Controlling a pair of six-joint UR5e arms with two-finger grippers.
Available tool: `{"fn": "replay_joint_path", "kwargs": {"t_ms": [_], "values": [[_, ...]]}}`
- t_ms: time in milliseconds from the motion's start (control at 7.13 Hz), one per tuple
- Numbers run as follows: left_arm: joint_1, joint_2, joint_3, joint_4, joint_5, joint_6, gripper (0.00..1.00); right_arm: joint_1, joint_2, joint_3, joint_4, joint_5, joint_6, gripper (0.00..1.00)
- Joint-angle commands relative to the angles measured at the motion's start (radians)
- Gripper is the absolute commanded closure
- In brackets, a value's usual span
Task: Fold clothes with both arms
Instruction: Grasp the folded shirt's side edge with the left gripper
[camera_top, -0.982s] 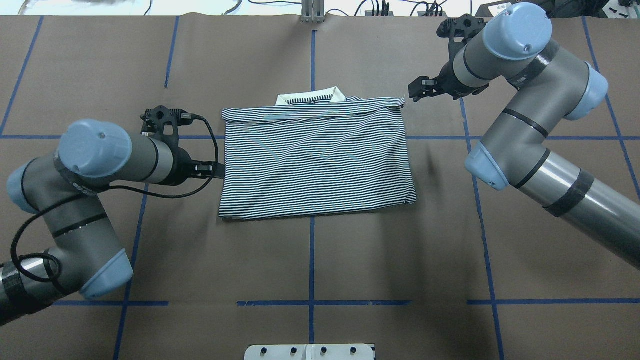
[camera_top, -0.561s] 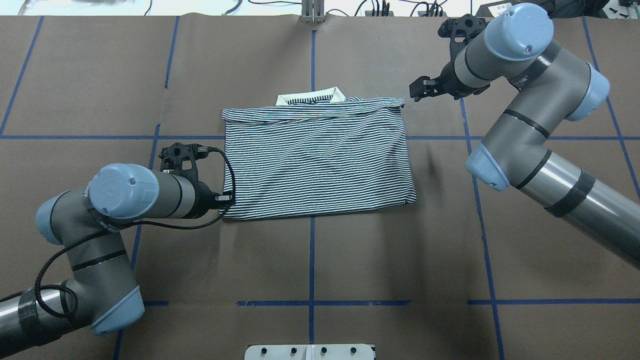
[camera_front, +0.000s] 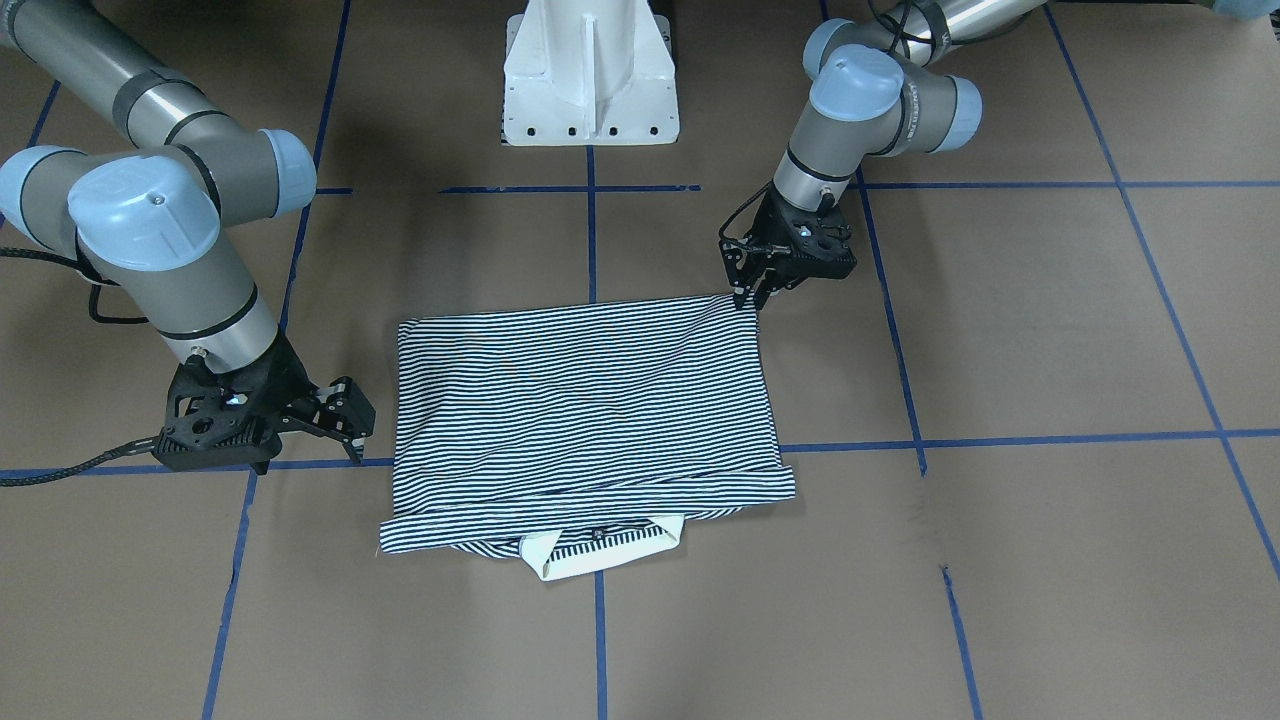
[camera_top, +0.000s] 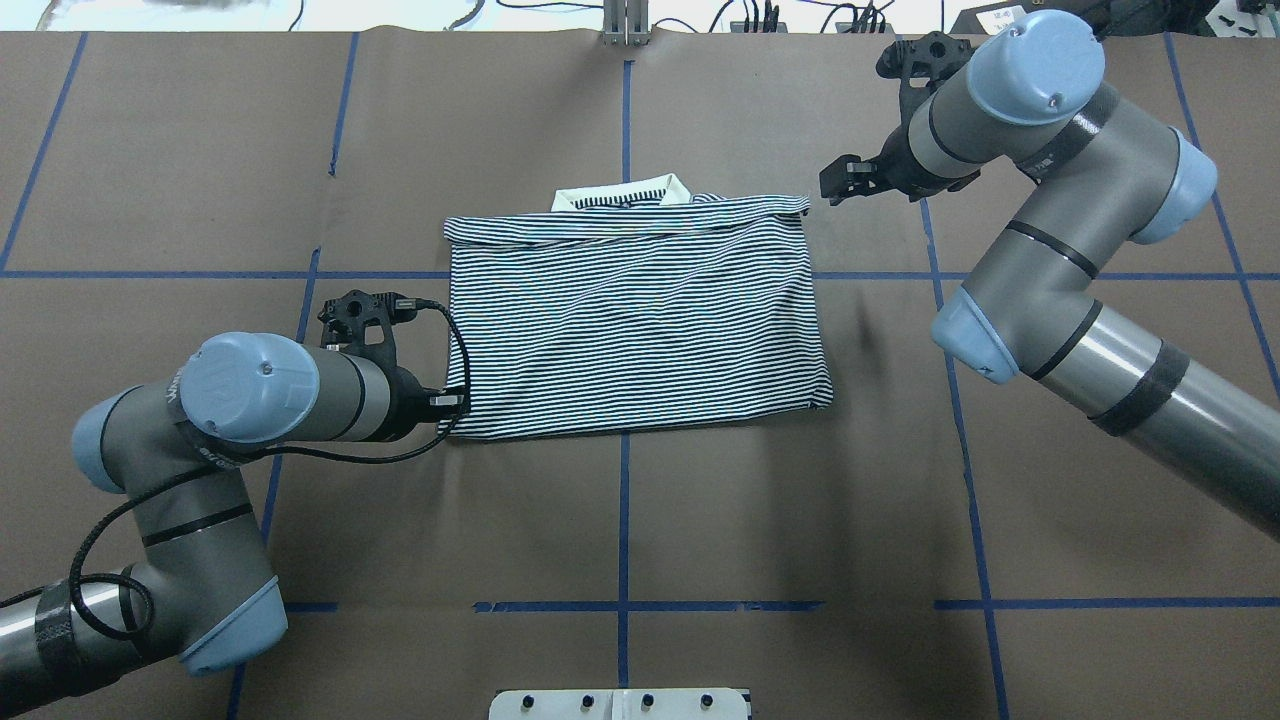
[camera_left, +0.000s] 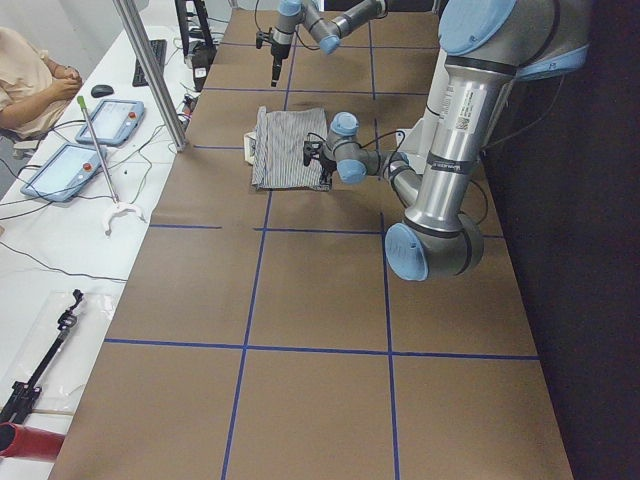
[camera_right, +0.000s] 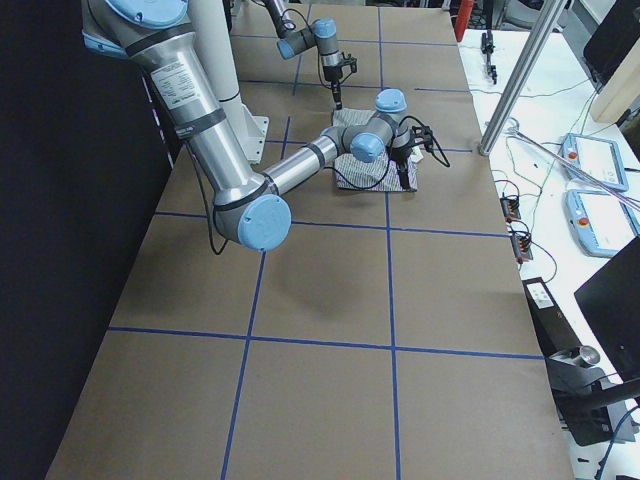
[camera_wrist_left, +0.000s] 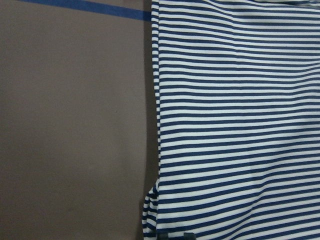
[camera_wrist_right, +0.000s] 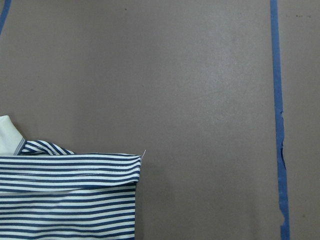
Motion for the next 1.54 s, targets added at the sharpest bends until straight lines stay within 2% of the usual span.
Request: {"fn": "replay_joint_path", "kwargs": {"t_ms": [0, 842, 982, 1123, 1403], "values": [[0.001, 0.004, 0.002, 0.002, 0.002, 0.001, 0.64, -0.002, -0.001, -0.005, 0.001, -0.002, 0.0, 0.0], [0.037, -0.002, 0.019, 0.002, 0.006, -0.001, 0.65, -0.002, -0.002, -0.005, 0.002, -0.004, 0.0, 0.0], [0.035, -0.004, 0.019, 0.002, 0.006, -0.002, 0.92, -0.002, -0.002, -0.005, 0.002, -0.004, 0.0, 0.0], [0.035, -0.002, 0.019, 0.002, 0.009, -0.001, 1.0, -0.002, -0.002, -0.005, 0.002, -0.004, 0.0, 0.0], [0.002, 0.004, 0.011, 0.002, 0.029, 0.063, 1.0, -0.002, -0.002, -0.006, 0.002, -0.004, 0.0, 0.0]]}}
